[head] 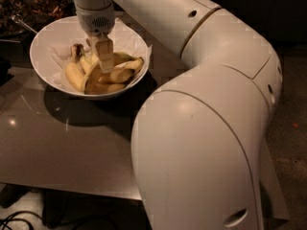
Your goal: Pick banana from white bowl
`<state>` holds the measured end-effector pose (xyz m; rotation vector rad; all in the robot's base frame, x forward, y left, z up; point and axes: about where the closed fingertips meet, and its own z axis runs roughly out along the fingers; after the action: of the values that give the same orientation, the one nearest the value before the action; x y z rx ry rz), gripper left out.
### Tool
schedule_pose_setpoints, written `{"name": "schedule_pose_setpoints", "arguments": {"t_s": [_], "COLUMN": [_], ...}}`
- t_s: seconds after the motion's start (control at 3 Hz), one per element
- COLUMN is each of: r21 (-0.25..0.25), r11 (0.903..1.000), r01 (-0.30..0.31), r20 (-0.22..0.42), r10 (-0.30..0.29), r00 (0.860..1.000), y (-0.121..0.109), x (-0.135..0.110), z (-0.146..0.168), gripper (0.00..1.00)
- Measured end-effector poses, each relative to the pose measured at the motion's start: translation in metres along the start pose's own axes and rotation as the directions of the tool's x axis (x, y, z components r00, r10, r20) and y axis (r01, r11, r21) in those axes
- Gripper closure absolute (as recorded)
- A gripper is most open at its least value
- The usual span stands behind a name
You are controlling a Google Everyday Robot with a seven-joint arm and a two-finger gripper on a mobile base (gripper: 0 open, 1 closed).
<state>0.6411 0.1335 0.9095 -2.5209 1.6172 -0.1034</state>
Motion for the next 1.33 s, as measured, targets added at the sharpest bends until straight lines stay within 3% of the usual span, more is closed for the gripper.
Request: {"name": "schedule_pose_setpoints", "arguments": {"t_s": [0.67, 1.33], "r21": [-0.04, -0.041], "r11": [0.9992, 0.9991], "r01": [-0.008, -0.007], "r20": [-0.008, -0.009], "r10": [0.008, 0.007], "r00": [1.0, 1.0], "y": [-0.003, -0.001], "x": [0.005, 0.01], "z": [0.023, 0.028], "gripper": [0.44, 0.85]}}
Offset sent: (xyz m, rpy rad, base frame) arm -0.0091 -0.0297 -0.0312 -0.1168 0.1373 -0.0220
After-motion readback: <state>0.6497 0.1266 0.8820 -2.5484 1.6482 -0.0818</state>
